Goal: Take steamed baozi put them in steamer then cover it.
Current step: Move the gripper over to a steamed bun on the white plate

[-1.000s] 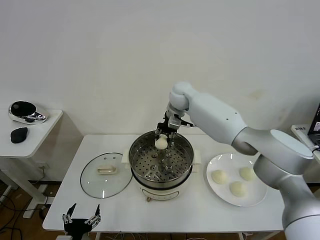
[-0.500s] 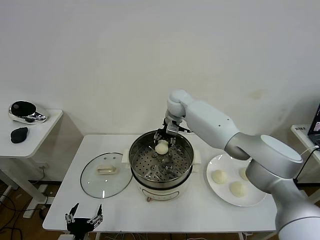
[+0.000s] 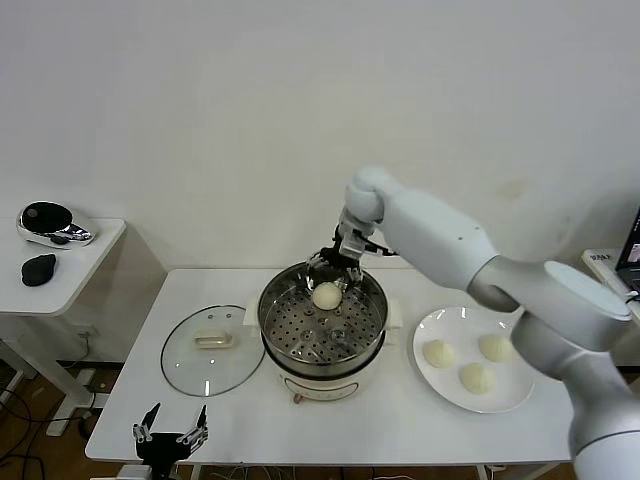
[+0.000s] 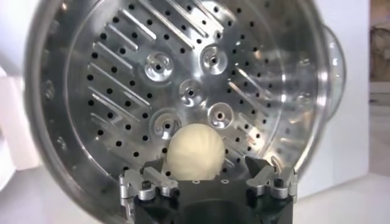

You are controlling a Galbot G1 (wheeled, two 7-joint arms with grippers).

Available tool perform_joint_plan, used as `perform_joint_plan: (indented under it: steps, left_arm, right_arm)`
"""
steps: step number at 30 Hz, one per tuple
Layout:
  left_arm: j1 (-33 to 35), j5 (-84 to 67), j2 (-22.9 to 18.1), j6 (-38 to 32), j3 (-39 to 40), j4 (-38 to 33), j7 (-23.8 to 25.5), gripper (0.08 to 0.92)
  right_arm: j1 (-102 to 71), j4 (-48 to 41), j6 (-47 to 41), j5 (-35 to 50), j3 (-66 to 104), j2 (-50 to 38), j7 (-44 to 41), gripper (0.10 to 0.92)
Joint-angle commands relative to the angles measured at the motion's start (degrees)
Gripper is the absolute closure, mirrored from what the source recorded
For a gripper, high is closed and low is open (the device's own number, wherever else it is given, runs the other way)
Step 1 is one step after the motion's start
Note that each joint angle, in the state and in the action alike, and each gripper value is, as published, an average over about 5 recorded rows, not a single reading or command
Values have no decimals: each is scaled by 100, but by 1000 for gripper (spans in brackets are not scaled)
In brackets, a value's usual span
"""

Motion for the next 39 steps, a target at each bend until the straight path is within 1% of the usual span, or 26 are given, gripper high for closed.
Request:
perform_joint_plan:
  steps: [1, 4, 10, 16, 19, 22, 28, 32, 39]
  left_arm:
    - [5, -4, 32, 17, 2, -58, 11, 177]
    - [-24, -20, 72, 28, 7, -68, 19, 177]
    - [-159, -33, 152, 68, 86, -55, 31, 177]
    - [-234, -46, 205, 84, 145, -33, 32, 177]
    - [-246, -59, 228, 97, 138, -45, 37, 177]
    - [-236, -67, 233, 104, 123, -64, 38, 177]
    - [-198, -92, 217, 105, 88, -70, 33, 177]
    - [-201, -92, 204, 106, 85, -36, 29, 177]
    - [-247, -142, 206, 114, 29, 44, 9, 177]
  right_arm:
    - [747, 1211, -1898, 1382, -307, -990, -142, 203]
    - [1061, 1552, -2794, 1813, -523, -1593, -52, 203]
    - [1357, 2131, -4694, 2307, -1156, -2734, -219, 202]
    - [1095, 2389, -6185, 2240, -1294, -3393, -279, 203]
    - [756, 2506, -6710, 1909, -1140, -3512, -396, 202]
    - [292, 2499, -6893, 1488, -857, -3515, -452, 203]
    - [-791, 2377, -6695, 634, -242, -3367, -250, 202]
    - [-1404, 2295, -6699, 348, 140, -3226, -146, 203]
    - [-2165, 2266, -6721, 105, 498, -3106, -81, 202]
